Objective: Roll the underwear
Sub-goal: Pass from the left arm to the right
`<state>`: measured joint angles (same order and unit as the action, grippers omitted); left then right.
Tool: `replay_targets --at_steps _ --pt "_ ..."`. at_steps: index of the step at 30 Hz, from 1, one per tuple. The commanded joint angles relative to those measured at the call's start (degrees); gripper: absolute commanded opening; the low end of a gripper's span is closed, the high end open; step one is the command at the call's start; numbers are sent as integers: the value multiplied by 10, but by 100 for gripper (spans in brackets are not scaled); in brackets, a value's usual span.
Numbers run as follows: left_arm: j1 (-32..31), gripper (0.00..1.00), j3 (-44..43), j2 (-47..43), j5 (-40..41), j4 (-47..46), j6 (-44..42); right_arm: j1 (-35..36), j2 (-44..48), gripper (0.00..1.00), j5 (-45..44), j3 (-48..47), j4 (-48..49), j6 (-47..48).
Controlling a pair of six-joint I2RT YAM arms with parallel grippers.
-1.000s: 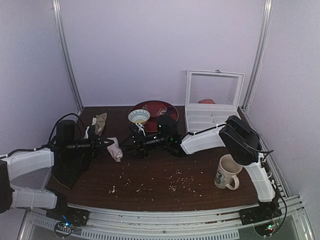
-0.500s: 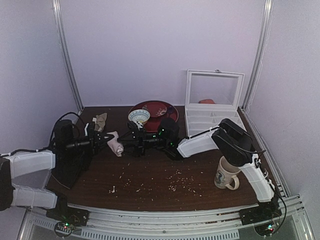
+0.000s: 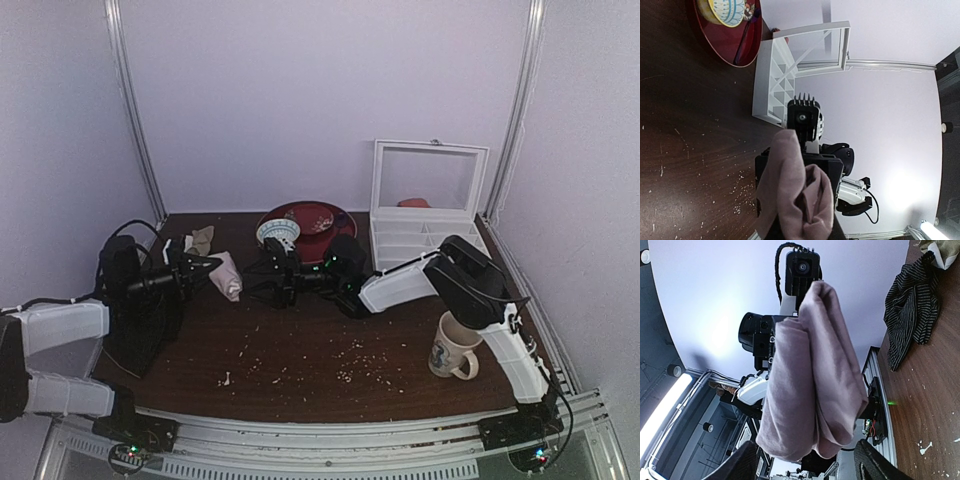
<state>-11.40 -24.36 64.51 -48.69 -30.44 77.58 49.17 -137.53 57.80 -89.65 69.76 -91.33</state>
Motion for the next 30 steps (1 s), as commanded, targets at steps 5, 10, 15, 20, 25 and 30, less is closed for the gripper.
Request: replay_targets --at_steps 5,10,15,20,25,30 --pt "4 0 20 21 -9 -138 60 1 -17 88 -15 -38 48 -30" --pt "4 0 24 21 -10 -141 62 3 -22 90 -19 -43 44 -28" --pt "4 0 28 21 -8 -150 67 8 -33 100 -19 -63 40 -33" --pt "4 0 28 25 -9 -156 67 12 -44 100 -23 -83 41 -42" --pt "4 0 28 30 -10 -152 62 15 -37 96 -22 -83 21 -22" --pt "5 0 28 28 -11 -136 48 16 -46 74 -13 -97 22 -41"
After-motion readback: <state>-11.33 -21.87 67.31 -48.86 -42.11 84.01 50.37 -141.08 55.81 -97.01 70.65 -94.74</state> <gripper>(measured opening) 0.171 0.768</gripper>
